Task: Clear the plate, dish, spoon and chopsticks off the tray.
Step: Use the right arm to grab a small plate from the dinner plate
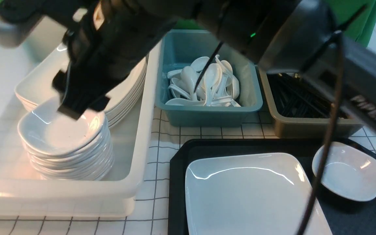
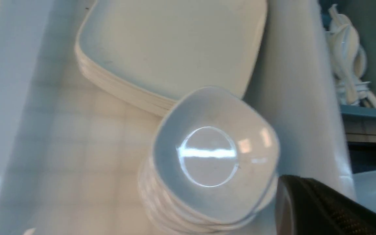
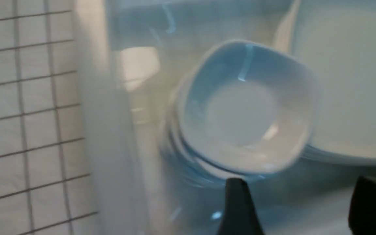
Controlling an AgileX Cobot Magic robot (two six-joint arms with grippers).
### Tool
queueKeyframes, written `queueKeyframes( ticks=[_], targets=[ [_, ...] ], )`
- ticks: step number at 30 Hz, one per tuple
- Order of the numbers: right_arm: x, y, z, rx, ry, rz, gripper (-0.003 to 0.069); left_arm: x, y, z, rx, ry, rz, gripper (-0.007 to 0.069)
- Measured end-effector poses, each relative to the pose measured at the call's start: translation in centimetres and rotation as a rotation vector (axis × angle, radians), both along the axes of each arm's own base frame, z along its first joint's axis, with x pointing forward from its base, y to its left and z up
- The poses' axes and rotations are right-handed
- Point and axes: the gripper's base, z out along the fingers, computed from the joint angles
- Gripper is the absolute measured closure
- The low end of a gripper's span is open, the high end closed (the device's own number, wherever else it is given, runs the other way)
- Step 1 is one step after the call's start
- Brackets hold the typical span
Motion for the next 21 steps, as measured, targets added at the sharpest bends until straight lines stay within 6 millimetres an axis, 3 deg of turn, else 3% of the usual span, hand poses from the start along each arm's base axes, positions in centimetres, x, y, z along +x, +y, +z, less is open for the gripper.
queueKeyframes(
  ticks=[1,2,5,6,8,10,11,14,17,19,21],
  targets=[
    [0.1,-0.3,0.2,-0.001,-0.008,-0.014,0.0260,0.0,-0.1,0.0,0.001,-0.005,-0.012,0.0627],
    [0.7,-2.3,2.1,0.007,-0.065,-0.118,0.0361,0.0,-1.5,0.2,-0.015,-0.028,-0.096,0.0627],
    [2.0,-5.5,4.2,0.044,-0.095,-0.244,0.0533,-0.2,-3.6,0.3,-0.021,-0.038,-0.217,0.0627],
    [2.6,-8.0,5.3,0.060,-0.096,-0.306,0.0600,-0.5,-5.1,0.3,-0.016,-0.040,-0.300,0.0627],
    [3.7,-12.1,5.2,0.034,-0.062,-0.406,0.0634,-1.0,-7.1,0.2,-0.009,-0.044,-0.394,0.0627],
    [3.7,-14.1,5.1,0.020,-0.047,-0.447,0.0632,-1.3,-7.9,0.0,-0.005,-0.049,-0.432,0.0627],
    [3.8,-16.9,3.9,-0.029,-0.005,-0.509,0.0616,-1.7,-9.4,-0.5,-0.005,-0.053,-0.493,0.0627],
    [3.7,-21.1,0.2,-0.139,0.102,-0.609,0.0554,-1.9,-11.7,-1.8,-0.006,-0.057,-0.575,0.0627],
    [2.7,-26.0,-5.5,-0.277,0.251,-0.725,0.0440,-1.7,-14.6,-4.0,0.022,-0.007,-0.676,0.0627],
    [2.3,-27.4,-7.8,-0.315,0.298,-0.753,0.0392,-1.5,-15.9,-4.9,0.038,0.026,-0.713,0.0627],
    [1.8,-29.8,-12.5,-0.362,0.369,-0.805,0.0294,-1.0,-18.4,-7.0,0.068,0.092,-0.775,0.0627]
  ],
)
